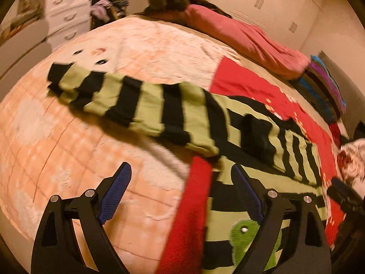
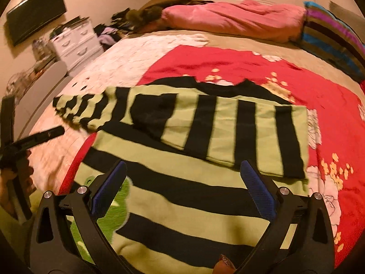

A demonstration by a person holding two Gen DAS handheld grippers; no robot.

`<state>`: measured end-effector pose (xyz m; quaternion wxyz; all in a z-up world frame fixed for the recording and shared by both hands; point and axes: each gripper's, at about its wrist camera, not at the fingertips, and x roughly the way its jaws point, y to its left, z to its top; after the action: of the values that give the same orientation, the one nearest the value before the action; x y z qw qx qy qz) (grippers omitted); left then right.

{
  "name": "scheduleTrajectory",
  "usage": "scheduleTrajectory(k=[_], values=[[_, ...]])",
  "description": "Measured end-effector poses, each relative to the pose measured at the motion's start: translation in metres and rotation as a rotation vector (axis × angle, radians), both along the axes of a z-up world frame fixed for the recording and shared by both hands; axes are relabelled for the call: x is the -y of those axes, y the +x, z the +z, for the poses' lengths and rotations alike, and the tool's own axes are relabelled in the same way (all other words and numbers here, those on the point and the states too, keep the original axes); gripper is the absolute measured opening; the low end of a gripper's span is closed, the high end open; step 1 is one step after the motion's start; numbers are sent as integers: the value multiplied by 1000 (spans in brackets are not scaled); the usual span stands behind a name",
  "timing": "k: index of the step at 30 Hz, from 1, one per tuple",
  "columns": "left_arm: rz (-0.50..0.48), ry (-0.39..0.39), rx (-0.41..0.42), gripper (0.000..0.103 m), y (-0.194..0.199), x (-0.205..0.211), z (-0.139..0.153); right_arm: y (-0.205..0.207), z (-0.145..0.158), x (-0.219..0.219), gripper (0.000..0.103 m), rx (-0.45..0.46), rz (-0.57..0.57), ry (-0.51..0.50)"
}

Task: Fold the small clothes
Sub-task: 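Grasp the other sleeve's black cuff with the left gripper and lift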

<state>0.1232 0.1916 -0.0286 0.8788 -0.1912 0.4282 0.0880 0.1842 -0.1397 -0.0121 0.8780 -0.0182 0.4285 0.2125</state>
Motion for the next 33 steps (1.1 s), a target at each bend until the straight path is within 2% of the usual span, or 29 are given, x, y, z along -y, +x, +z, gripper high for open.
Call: scheduleTrajectory(k=[4,16,18,21,23,25,33], values=[[85,-57,21,88,-11,-35,-4,-7,-1,-22,94,0,46,-17],[291,-157,84,88,-32,-115,-16,-24,-15,-93,94,-25,209,-48],[312,-197,94,88,-28,-127,-20,-27,-18,-98,94,-36,224,-48],[333,-308,138,85,-15,-144,-30,-30,-21,-99,94,-42,231,-55],[340,-348,152,75,-6,-152,-35,-29,-22,-97,94,-48,223,-58],[351,-396,162,70,6,-158,-40,-27,-23,-93,94,-55,207,-57],[457,-463,170,70,41,-182,-63,-20,-29,-81,94,-75,174,-64]])
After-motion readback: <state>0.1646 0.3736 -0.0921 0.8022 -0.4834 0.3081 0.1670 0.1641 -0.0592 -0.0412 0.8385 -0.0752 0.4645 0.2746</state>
